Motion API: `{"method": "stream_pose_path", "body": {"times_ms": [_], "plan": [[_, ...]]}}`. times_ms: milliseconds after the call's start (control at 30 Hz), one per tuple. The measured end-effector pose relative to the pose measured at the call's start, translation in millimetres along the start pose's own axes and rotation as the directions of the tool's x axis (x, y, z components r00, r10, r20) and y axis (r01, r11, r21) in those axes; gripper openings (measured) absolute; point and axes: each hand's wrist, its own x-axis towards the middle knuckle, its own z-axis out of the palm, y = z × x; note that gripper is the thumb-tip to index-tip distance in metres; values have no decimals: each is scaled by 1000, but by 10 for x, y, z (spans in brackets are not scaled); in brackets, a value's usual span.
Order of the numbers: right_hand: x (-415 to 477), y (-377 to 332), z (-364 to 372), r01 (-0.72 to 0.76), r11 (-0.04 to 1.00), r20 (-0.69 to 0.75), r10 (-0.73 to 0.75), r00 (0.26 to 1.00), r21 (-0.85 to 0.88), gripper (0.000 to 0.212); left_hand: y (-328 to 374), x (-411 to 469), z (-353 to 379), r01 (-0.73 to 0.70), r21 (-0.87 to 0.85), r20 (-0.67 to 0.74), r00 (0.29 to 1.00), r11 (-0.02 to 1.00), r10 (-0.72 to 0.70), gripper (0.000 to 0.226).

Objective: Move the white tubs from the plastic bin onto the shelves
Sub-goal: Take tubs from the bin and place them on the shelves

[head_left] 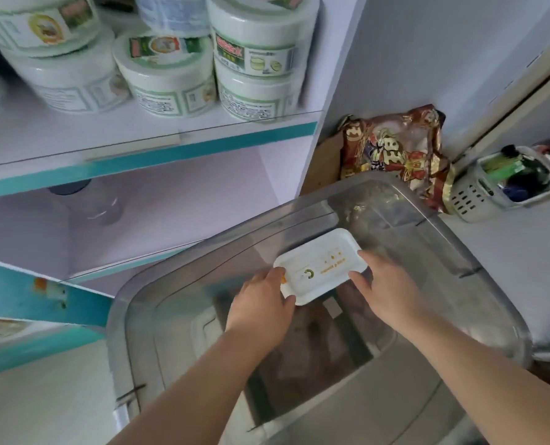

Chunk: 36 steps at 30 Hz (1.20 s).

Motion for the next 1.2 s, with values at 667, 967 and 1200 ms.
{"method": "stream_pose_path", "body": {"times_ms": [667, 967, 1200], "plan": [[302, 87, 78, -153, 928, 143, 110, 984, 339, 36, -71, 237, 286, 183, -356, 146, 980, 917, -139, 71], [-795, -656, -706, 11, 863, 0, -12, 1000, 504, 34, -267, -725, -648, 63, -561, 23, 998, 826, -61, 79], [-1673, -1834, -1219, 217, 788, -78, -212, 974, 576, 42, -733, -1778, -1776, -75, -683, -136, 990, 726, -27, 73]]}}
